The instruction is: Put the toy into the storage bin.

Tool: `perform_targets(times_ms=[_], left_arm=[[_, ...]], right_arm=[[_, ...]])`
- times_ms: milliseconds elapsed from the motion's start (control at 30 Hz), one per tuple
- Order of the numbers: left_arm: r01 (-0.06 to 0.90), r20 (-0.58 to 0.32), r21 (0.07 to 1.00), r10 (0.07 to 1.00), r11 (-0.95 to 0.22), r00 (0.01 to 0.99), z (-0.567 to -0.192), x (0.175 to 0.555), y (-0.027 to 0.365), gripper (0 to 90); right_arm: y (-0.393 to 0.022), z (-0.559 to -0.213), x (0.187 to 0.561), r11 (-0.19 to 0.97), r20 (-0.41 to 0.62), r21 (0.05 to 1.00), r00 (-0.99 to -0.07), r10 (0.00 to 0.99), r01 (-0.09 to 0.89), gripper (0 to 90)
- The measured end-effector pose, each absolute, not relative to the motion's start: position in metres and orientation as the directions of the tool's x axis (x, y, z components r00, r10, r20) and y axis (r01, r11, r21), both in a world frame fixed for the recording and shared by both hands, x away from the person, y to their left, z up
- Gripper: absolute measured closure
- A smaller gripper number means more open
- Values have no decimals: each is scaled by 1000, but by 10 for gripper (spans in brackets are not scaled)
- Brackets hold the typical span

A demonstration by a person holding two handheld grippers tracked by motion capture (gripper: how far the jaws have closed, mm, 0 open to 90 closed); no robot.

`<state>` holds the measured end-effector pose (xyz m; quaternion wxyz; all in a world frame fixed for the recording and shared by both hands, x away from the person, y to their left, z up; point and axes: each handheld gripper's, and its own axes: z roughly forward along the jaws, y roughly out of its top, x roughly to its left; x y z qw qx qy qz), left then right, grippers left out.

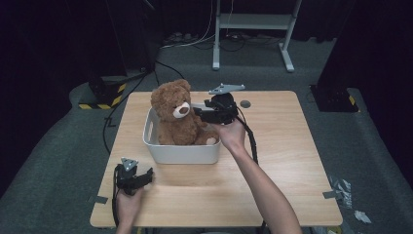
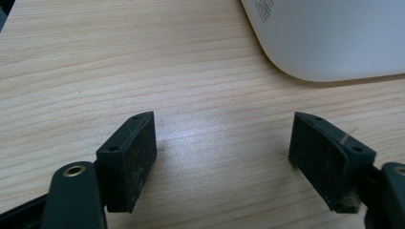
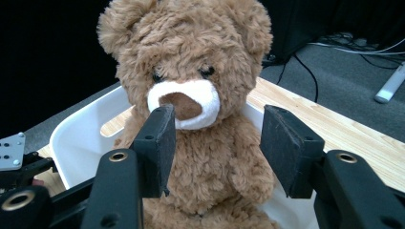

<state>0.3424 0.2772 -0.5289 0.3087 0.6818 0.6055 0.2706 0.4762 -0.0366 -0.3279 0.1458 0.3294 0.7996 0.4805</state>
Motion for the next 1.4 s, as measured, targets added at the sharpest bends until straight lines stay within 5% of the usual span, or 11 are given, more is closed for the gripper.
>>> perform_targets(times_ms=[1400], left_arm=[[660,-7,747,993,-73,118,-529,343,277,244]], right_arm=[[-89,-328,444,233,105,906,-720,686,354,474]])
